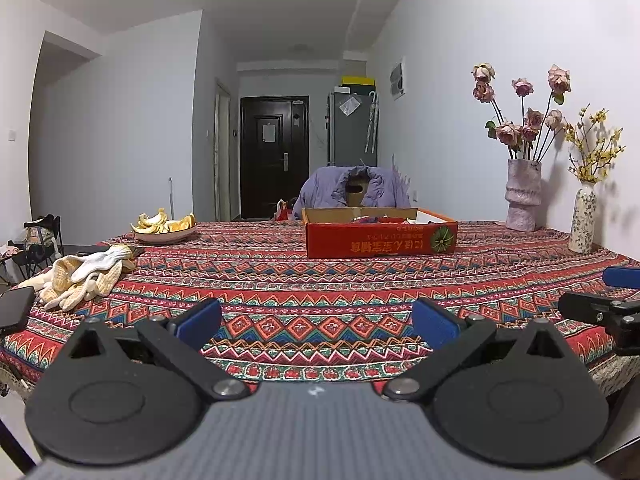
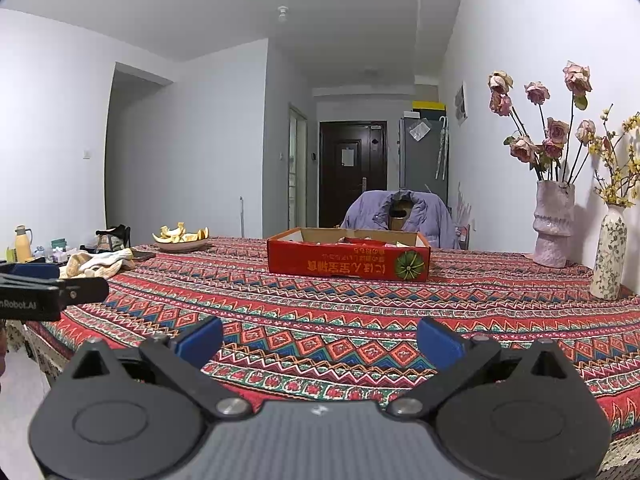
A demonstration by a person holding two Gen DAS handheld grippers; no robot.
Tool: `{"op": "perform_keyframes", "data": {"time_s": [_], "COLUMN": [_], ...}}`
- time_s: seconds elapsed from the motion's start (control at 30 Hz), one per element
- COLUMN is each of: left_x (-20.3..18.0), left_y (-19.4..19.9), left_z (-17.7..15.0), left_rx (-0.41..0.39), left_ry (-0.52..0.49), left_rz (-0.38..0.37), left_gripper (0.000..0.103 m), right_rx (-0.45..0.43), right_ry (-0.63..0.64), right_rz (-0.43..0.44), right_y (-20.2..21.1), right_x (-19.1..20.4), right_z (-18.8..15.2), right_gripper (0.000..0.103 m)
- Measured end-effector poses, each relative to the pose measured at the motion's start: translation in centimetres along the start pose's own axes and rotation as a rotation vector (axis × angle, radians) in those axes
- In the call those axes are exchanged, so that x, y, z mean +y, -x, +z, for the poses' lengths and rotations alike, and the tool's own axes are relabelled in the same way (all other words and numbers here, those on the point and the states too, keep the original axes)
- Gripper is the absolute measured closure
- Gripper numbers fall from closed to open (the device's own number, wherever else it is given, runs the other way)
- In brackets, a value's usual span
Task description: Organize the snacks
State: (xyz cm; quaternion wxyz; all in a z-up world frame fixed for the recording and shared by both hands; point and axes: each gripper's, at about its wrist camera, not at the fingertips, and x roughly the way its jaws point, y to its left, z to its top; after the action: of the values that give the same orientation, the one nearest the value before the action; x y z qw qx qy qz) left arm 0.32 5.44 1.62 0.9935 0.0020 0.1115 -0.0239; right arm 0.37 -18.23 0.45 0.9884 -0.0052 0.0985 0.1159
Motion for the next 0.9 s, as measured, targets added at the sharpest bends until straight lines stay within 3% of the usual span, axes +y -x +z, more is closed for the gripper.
{"op": "perform_keyframes", "data": {"time_s": [0.9], "left_x": [-0.07], "left_y": [0.21], "left_z": [0.00], "left_rx": [-0.014], "left_ry": [-0.011], "left_rz": [-0.008], "left_gripper": [0.000], "right_rx": [-0.006], "right_ry": [-0.013], "right_rz": [-0.015], "right_y": [0.14], "right_x": [-0.24], "right_z": [-0.08], "right_gripper": [0.000]}}
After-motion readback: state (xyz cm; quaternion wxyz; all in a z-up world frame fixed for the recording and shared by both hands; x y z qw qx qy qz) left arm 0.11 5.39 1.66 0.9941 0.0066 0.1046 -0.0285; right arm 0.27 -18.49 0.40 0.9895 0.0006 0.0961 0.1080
